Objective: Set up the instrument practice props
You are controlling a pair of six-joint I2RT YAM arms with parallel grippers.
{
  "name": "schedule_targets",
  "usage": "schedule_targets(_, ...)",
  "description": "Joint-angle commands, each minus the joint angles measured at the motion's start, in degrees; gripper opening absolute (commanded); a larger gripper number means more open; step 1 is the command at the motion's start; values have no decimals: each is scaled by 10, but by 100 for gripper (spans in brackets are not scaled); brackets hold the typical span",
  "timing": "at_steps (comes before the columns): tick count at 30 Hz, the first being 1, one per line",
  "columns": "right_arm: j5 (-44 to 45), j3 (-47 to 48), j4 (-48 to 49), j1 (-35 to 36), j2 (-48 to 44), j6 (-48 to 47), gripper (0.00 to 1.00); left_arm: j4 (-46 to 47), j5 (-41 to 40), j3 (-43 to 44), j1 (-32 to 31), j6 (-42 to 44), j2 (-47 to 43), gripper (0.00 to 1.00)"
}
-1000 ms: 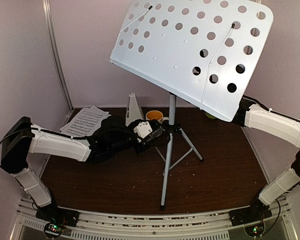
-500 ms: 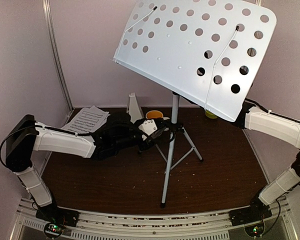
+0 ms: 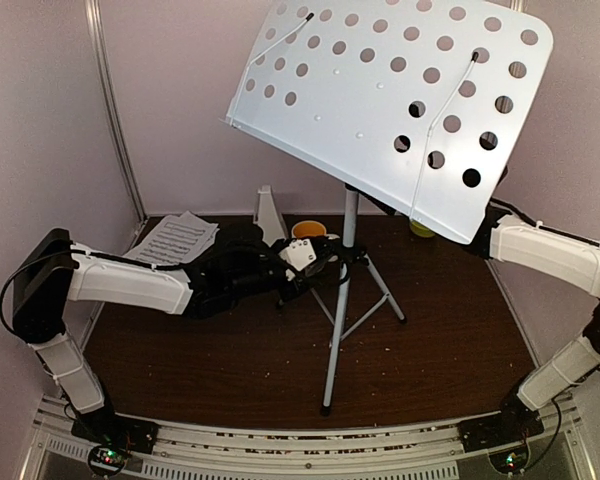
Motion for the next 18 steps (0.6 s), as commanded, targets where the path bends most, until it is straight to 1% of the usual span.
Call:
schedule_targets(1, 23, -20, -27, -6, -26, -23, 93, 14, 14, 16, 3, -10, 2, 51)
schedule_targets(2, 26, -24, -35, -7, -30, -29, 97, 14, 14, 15, 3, -10, 2, 51)
schedule_targets(4, 33, -36, -37, -13, -38, -28, 99, 16, 11, 13, 3, -9, 0, 51)
schedule_targets(7, 37, -60, -19, -23, -50, -14, 100, 20, 4, 9, 3, -7, -1, 49)
schedule_targets(11, 35, -93, -26, -28, -69, -13, 100, 20, 3, 7, 3, -7, -3, 48)
schedule_targets(14, 54, -151, -22, -28, -99, -11, 100, 16, -2, 5, 3, -9, -7, 48)
schedule_targets(16, 74, -204, 1, -28, -125, 2, 100, 14, -5, 3, 4, -10, -8, 48)
schedule_targets(18, 105, -255, 4, -28, -152, 0, 100, 11, -9, 3, 5, -13, -10, 48)
